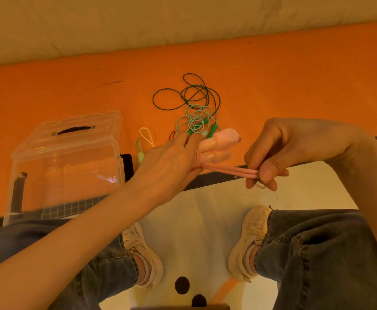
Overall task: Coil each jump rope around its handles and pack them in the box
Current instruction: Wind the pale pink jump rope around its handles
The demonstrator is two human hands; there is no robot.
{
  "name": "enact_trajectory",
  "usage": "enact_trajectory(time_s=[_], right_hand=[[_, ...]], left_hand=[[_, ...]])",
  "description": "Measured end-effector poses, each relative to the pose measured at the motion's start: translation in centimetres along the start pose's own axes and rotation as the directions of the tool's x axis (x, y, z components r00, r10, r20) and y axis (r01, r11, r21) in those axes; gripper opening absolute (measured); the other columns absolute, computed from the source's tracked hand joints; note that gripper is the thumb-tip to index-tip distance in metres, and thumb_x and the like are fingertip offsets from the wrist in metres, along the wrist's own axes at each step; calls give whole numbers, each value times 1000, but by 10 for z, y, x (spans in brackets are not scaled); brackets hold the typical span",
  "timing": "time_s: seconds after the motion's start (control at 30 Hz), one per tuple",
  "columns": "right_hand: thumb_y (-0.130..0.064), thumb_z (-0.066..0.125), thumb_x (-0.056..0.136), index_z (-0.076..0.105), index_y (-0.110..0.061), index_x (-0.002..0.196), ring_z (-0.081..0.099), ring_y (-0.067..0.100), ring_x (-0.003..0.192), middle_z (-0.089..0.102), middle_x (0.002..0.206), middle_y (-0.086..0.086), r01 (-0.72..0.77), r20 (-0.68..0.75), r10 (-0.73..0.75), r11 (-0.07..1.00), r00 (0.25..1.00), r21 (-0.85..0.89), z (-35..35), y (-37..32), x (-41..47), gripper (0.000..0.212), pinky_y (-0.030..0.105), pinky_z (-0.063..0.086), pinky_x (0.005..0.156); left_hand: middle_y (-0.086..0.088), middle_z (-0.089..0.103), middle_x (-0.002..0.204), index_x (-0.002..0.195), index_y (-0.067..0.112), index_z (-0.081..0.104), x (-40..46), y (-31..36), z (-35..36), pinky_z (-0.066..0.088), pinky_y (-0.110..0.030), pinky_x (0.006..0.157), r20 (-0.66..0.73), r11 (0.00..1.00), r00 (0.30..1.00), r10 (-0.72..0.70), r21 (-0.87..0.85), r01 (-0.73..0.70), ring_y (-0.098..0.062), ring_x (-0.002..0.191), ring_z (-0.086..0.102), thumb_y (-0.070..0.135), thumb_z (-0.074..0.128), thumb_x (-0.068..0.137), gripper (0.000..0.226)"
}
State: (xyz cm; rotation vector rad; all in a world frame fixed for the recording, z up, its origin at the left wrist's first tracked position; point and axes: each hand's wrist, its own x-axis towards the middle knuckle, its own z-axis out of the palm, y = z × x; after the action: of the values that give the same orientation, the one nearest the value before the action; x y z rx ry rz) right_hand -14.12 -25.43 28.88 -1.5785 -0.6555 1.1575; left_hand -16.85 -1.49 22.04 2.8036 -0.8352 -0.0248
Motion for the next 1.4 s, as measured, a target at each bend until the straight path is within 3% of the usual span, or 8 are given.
enact_trajectory(time_s=[0.17,0.37,0.6,0.73,0.83,0.97,1.13,1.4], right_hand=[[-39,73,77,77,-16,96,52,4,55,69,69,-4,52,-54,-48,996,997,73,-3,3,-1,29,18,41,54],[-48,76,71,76,-21,101,45,11,55,59,63,1,30,-203,-37,999,978,-40,-13,-1,-16,40,18,40,52],[-73,76,48,76,-37,90,51,24,65,73,78,6,-124,-592,-54,958,804,-257,-28,3,-37,55,16,41,51],[-39,73,68,77,-36,81,51,31,70,74,76,1,-108,-754,-133,959,643,-261,-33,5,-45,14,15,41,51],[-30,69,73,75,-26,87,53,31,76,74,77,-6,-93,-814,-165,961,557,-259,-31,7,-40,16,15,42,53],[-23,71,79,72,-9,99,62,13,73,73,73,-15,-76,-860,-205,960,468,-270,-31,6,-23,24,12,40,56],[-7,69,84,69,-2,105,58,-10,56,68,62,-23,-85,-882,-207,960,423,-266,-32,8,-2,22,2,39,55],[-10,69,84,70,-2,104,62,-10,64,69,90,5,-152,-889,-182,952,421,-267,-31,10,10,22,3,41,58]], left_hand=[[-2,55,112,135,18,43,-1,5,2,30,-28,55,3,999,1000,8,53,-8,-22,90,61,66,50,81,72],[-2,60,93,114,16,58,0,-3,2,27,-26,46,-35,996,999,32,81,-29,-23,69,62,53,45,84,49],[1,64,90,108,18,62,-3,-8,2,25,-24,45,-25,990,996,89,109,-86,-21,64,63,56,43,80,51],[6,61,114,128,25,51,-3,-12,3,36,-28,51,35,994,996,83,68,-85,-21,83,64,56,54,86,52],[11,54,131,136,29,43,-3,-13,0,48,-32,61,97,995,990,103,-1,-103,-18,94,62,57,49,88,56],[13,59,119,127,31,50,-2,-10,-4,39,-28,56,65,977,976,207,-65,-203,-15,92,61,58,54,84,51],[14,64,85,93,29,62,-1,1,-13,21,-21,46,-41,932,934,355,-58,-357,-6,71,52,58,54,72,37],[10,67,93,111,21,61,-1,3,-15,45,-23,49,-136,906,918,373,-161,-392,-11,71,63,66,52,76,58]])
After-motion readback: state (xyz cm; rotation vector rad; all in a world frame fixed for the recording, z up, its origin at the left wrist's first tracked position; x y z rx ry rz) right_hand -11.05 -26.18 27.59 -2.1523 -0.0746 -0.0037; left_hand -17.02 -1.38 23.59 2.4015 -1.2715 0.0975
